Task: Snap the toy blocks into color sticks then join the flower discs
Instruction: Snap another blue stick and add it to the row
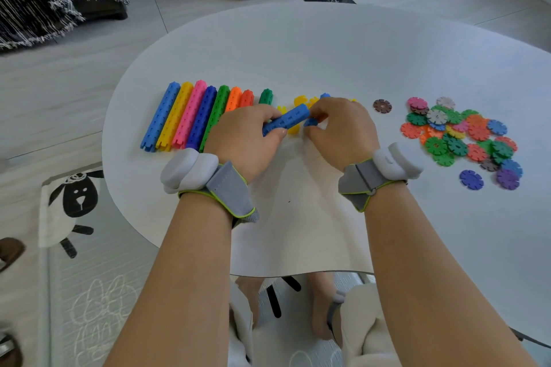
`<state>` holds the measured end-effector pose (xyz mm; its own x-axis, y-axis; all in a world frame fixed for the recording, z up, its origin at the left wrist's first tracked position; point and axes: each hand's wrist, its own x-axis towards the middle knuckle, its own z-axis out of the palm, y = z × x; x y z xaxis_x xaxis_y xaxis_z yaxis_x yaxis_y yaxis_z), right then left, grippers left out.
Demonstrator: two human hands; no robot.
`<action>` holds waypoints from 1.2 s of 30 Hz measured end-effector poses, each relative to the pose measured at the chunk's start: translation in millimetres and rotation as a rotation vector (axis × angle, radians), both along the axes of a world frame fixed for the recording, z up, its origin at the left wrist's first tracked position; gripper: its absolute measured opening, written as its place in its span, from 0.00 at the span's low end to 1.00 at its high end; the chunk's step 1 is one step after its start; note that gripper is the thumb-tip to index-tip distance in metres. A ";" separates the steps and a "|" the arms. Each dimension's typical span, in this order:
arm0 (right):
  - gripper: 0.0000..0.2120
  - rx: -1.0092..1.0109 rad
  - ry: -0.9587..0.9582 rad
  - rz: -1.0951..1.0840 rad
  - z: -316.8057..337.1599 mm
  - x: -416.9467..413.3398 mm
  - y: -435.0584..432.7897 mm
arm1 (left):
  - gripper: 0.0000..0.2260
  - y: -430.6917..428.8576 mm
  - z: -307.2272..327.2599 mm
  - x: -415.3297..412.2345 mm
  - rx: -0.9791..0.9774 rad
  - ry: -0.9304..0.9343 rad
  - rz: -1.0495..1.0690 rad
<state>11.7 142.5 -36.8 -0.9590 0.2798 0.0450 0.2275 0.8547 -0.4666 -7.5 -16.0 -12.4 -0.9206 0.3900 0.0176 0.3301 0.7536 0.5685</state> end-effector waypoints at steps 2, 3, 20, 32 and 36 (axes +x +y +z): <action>0.08 -0.119 0.084 -0.056 2.8 0.5 0.2 | 0.11 -0.6 0.5 -0.4 -0.001 -0.003 0.002; 0.07 -0.184 0.133 -0.082 5.0 0.7 0.3 | 0.11 -0.6 0.6 -0.7 0.000 -0.004 0.005; 0.04 -0.654 0.283 -0.137 14.8 8.1 10.8 | 0.11 5.5 -0.4 1.1 0.008 0.003 -0.001; 0.06 -0.809 0.291 -0.115 15.7 8.9 10.8 | 0.11 7.8 1.1 3.6 0.035 -0.010 -0.027; 0.06 -0.832 0.289 -0.114 15.4 9.0 9.7 | 0.11 6.7 0.2 3.0 0.038 -0.007 -0.020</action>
